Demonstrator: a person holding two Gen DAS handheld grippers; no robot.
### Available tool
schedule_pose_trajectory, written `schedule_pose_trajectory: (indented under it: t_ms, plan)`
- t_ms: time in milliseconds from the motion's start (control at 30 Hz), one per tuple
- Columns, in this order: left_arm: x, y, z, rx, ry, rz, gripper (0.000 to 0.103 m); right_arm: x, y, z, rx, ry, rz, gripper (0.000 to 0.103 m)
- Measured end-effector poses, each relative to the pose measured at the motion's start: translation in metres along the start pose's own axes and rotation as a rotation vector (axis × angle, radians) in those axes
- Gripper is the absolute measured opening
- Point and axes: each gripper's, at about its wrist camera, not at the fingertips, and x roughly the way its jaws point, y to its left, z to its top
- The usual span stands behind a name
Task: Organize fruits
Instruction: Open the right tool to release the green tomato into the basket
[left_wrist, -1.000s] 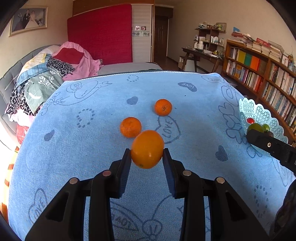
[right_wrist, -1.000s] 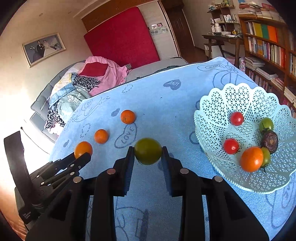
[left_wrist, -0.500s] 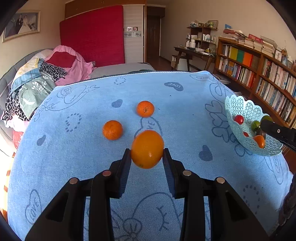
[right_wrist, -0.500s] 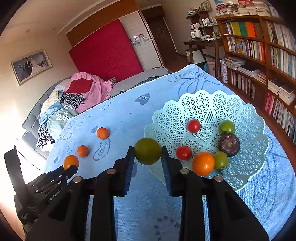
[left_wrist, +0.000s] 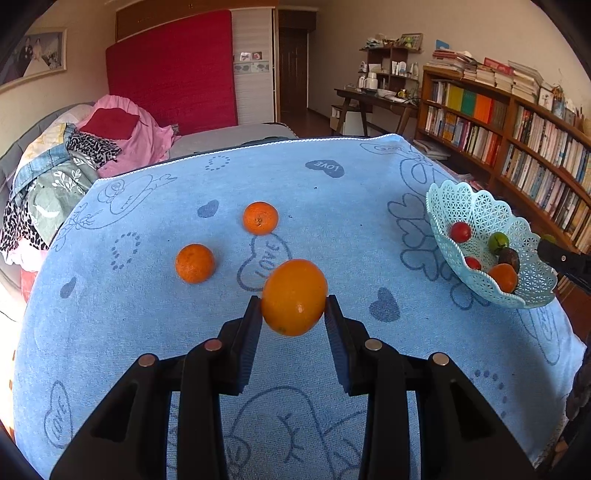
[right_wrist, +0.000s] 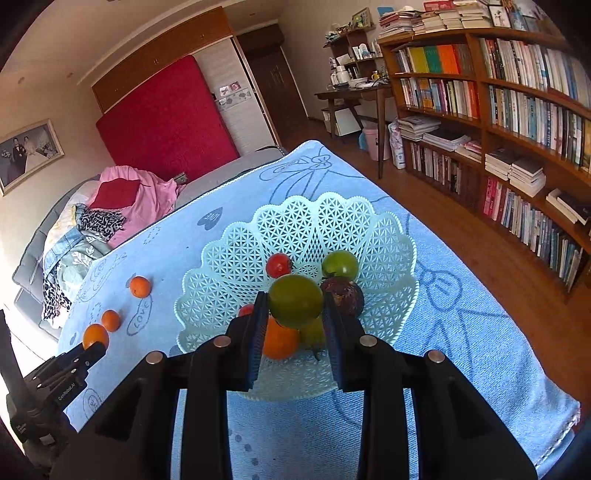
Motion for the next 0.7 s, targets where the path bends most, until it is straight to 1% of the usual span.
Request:
schedule_pose_trajectory:
  t_ms: [133,333,433,567,700]
  plan:
    - [0.002,-0.009,0.002,0.015,0.004,-0.008,0.035,0.0,-0.005,-0.002,-0.004,-0.005,-0.015,0.031]
    - [0.003,-0.022,0.003,0.044,0.004,-0.019,0.035,0.001,-0.016,0.0,0.026,-0.008,-0.013,0.033]
    - [0.004,-0.027,0.005,0.05,0.006,-0.027,0.035,-0.002,-0.019,0.0,0.035,-0.026,-0.021,0.05]
    - [0.008,-0.035,0.008,0.059,0.014,-0.05,0.035,-0.005,-0.02,-0.001,0.022,-0.042,-0.036,0.051]
    - [0.012,-0.046,0.012,0.066,0.026,-0.08,0.035,-0.006,-0.022,-0.001,0.027,-0.04,-0.03,0.051]
